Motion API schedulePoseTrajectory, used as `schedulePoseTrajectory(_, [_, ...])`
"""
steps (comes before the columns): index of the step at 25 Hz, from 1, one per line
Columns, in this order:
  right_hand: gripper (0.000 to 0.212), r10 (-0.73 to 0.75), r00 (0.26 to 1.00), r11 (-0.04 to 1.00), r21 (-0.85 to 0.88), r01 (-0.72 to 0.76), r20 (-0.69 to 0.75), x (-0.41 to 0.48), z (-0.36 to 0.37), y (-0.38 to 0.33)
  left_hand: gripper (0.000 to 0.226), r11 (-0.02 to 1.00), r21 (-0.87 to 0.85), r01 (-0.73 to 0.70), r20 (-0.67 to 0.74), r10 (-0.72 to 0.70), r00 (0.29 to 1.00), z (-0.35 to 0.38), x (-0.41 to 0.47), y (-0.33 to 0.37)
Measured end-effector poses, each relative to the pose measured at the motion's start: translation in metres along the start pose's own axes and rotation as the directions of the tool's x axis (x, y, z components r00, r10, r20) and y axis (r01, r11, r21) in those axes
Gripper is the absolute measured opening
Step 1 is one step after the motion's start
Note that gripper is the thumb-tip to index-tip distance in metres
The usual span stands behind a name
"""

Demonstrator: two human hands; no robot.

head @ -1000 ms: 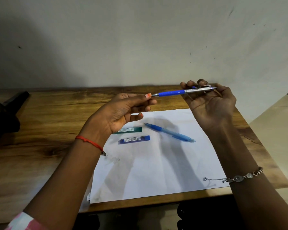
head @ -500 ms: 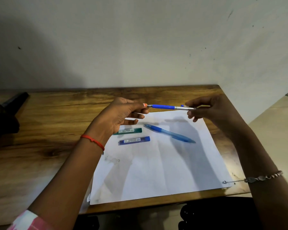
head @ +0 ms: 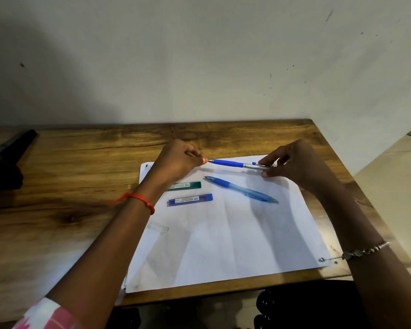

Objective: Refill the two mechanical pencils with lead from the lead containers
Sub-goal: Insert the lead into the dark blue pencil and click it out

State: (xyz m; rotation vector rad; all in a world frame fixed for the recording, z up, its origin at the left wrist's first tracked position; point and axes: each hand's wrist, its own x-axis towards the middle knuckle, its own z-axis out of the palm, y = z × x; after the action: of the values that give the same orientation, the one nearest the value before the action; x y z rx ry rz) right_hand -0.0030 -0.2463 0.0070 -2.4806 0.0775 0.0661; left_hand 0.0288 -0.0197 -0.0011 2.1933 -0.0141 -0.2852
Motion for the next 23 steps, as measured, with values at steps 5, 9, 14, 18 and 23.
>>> schedulePoseTrajectory(5, [0.031, -0.006, 0.999, 0.999, -0.039, 0.007, 0.044, 0.005, 0.004, 0.003, 0.012, 0.982, 0.153, -0.109, -0.073, 0.122, 0.990, 0.009, 0.011, -0.013])
schedulePoseTrajectory(9, [0.030, -0.013, 0.998, 0.998, -0.059, 0.017, 0.065, 0.006, 0.005, 0.006, 0.015, 0.969, 0.214, -0.126, -0.125, 0.155, 0.980, 0.013, 0.010, -0.012])
schedulePoseTrajectory(14, [0.031, -0.009, 0.997, 0.998, -0.060, 0.014, 0.083, 0.010, 0.006, 0.009, 0.019, 0.967, 0.215, -0.135, -0.169, 0.173, 0.970, 0.015, 0.010, -0.012])
schedulePoseTrajectory(18, [0.031, -0.001, 0.995, 0.998, -0.055, 0.007, 0.098, 0.010, 0.006, 0.008, 0.020, 0.971, 0.193, -0.139, -0.165, 0.172, 0.971, 0.015, 0.011, -0.012])
schedulePoseTrajectory(23, [0.033, -0.005, 0.995, 0.997, -0.070, 0.012, 0.097, 0.007, 0.005, 0.005, 0.022, 0.975, 0.175, -0.135, -0.138, 0.160, 0.977, 0.011, 0.008, -0.012])
